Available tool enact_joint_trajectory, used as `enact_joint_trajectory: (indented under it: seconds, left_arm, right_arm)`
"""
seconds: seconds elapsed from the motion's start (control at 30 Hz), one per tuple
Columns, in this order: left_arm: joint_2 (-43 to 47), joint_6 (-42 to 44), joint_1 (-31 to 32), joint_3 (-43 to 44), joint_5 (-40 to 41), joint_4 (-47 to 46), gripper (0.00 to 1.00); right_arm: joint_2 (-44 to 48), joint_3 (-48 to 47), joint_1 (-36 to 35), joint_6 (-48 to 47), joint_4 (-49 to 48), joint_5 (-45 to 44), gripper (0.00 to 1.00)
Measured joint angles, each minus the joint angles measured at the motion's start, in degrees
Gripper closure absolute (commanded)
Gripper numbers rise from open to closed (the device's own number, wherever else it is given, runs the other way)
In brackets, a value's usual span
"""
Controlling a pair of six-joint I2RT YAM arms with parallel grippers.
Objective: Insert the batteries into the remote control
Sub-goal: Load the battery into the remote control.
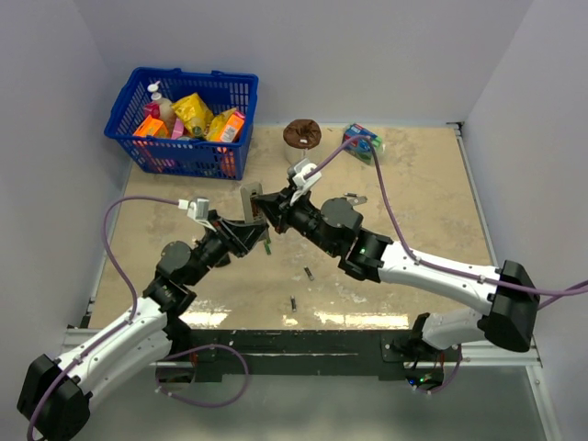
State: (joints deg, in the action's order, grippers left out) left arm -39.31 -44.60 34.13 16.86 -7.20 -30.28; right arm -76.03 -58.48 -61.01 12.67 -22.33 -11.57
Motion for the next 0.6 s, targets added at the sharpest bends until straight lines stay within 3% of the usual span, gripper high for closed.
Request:
enact_joint_trajectory:
  seconds: [0.6]
  left_arm:
    - [0.09,-0.96,0.0,1.07,0.46,1.29,1.0]
  right_arm:
    - [-3.37,0.0,-0.11,-4.9,-5.4,-3.5,1.0]
